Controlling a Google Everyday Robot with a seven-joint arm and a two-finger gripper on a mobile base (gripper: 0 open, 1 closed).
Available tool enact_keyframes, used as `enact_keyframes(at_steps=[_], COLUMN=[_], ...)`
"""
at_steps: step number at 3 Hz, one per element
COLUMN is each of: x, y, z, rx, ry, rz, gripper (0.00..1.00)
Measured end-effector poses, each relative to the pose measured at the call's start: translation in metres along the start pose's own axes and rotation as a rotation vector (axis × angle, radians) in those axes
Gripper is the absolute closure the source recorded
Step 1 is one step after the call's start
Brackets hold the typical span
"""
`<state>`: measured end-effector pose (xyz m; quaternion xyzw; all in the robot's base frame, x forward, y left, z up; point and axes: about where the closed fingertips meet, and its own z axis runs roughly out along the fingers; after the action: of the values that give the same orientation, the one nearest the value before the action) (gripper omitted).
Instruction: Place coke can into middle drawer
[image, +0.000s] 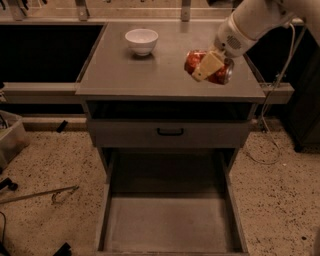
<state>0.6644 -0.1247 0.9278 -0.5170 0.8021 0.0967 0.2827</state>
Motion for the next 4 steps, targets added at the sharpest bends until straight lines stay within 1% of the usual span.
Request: enact_keyframes(at_steps=[1,2,3,4], x=[0.014,0.013,0.021,0.036], y=[0.043,0.046,0.075,0.123], z=[-0.021,-0.018,-0.038,-0.064], rx=[-0.129,-0.136,-0.136,-0.101], ry=[0.012,-0.001,-0.029,-0.07], rz=[-0.091,-0.094,-0.099,-0.087], gripper=[1.0,1.0,1.0,1.0])
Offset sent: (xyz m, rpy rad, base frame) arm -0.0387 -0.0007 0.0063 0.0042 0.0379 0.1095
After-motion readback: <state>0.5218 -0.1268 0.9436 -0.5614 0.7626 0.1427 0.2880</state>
